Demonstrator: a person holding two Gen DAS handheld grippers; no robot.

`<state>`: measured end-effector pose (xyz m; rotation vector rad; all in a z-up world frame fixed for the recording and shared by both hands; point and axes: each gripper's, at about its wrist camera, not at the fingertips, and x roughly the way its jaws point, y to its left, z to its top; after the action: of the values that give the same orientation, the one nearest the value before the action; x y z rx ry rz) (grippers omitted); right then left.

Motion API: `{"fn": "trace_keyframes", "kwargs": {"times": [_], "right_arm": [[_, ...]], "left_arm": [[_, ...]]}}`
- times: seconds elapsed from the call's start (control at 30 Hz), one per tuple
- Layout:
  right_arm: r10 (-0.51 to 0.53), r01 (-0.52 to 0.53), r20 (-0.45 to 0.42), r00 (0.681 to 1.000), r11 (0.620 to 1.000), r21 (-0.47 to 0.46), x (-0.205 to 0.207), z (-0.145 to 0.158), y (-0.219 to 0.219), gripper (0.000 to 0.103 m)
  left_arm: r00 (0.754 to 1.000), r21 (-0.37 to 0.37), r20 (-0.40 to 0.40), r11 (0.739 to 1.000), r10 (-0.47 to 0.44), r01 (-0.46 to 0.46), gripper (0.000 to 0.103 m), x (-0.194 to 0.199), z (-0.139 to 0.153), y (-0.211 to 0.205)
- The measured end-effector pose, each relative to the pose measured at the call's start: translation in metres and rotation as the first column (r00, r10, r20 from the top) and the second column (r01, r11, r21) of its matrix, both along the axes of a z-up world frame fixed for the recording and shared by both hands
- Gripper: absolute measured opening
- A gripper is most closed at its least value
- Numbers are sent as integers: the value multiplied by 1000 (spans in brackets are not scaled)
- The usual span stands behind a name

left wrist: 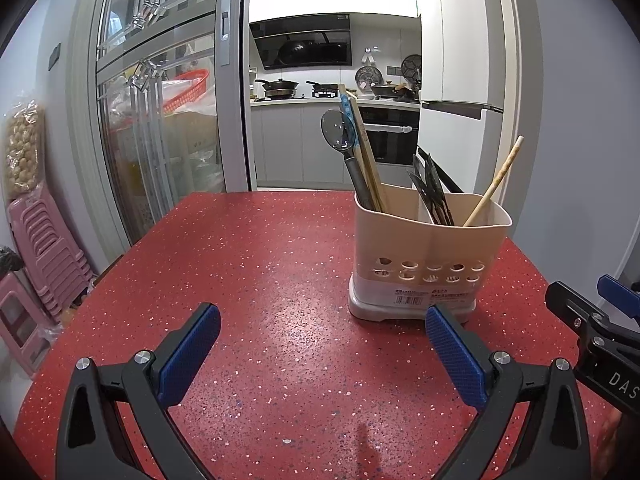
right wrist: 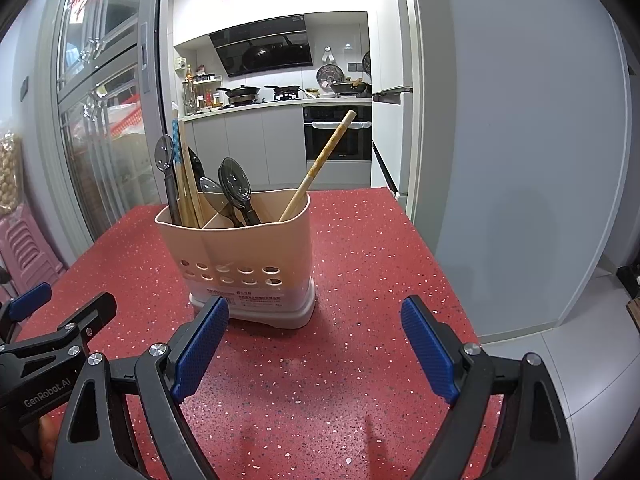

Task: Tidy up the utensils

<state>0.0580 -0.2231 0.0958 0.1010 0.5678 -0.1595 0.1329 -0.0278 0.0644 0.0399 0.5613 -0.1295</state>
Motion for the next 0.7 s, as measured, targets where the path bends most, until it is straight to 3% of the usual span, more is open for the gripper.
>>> {"fn": "trace_keyframes", "kwargs": {"times": [0.7], "right_arm": [[5,-5,-8,1000,1000,4,3,-2,1,90]], "left_arm": [[1000,0,-4,1000,-4,4,103,1,0,-2]]}}
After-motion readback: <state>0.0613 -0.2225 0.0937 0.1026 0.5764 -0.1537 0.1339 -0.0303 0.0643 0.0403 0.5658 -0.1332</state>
